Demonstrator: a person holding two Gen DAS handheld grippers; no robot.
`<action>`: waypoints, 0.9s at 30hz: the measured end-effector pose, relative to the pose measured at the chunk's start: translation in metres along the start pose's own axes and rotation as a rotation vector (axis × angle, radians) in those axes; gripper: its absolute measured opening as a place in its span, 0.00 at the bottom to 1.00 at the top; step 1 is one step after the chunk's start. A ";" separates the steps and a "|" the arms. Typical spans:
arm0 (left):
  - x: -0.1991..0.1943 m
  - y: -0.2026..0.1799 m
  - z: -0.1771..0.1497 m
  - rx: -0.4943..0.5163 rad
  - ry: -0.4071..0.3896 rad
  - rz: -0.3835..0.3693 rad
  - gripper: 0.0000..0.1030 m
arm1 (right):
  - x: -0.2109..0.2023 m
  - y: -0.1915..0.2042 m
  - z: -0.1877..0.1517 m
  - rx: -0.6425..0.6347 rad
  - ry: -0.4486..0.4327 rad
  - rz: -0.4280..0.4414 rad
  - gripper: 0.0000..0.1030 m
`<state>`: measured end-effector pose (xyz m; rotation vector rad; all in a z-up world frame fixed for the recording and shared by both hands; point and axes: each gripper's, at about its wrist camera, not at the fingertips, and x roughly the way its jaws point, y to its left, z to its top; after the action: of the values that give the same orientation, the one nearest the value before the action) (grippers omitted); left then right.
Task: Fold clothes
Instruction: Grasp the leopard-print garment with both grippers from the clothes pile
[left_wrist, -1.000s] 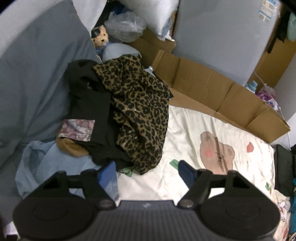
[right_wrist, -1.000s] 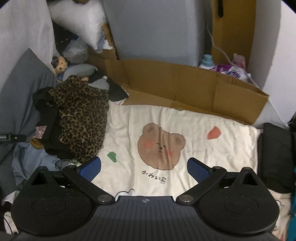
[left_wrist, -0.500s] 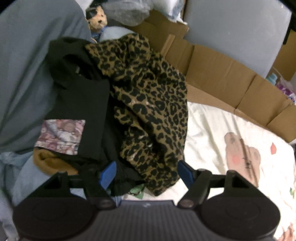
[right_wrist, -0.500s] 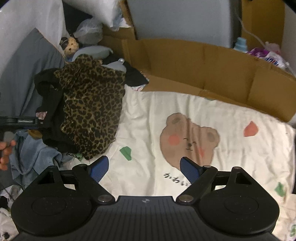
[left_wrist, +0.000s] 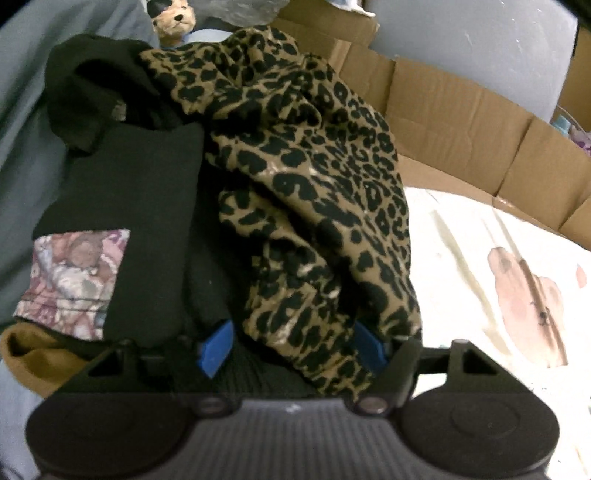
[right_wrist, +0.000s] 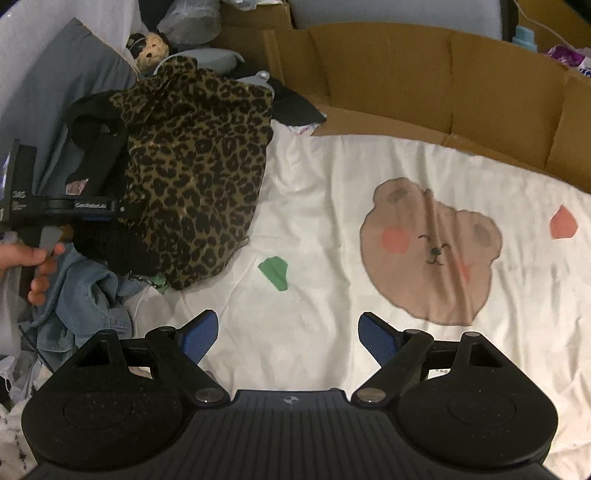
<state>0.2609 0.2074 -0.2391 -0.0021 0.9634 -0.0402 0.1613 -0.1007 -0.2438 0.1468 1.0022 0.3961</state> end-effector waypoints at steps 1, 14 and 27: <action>0.002 0.001 -0.001 -0.001 -0.005 -0.007 0.62 | 0.004 0.001 -0.002 0.000 0.001 0.006 0.84; -0.020 0.018 -0.008 -0.103 -0.076 -0.156 0.18 | 0.076 0.037 -0.017 -0.044 -0.004 0.109 0.84; -0.079 -0.014 -0.015 -0.009 -0.141 -0.335 0.13 | 0.095 0.083 0.005 -0.091 -0.119 0.159 0.84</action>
<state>0.2034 0.1962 -0.1824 -0.1726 0.8135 -0.3400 0.1889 0.0130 -0.2911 0.1663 0.8566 0.5715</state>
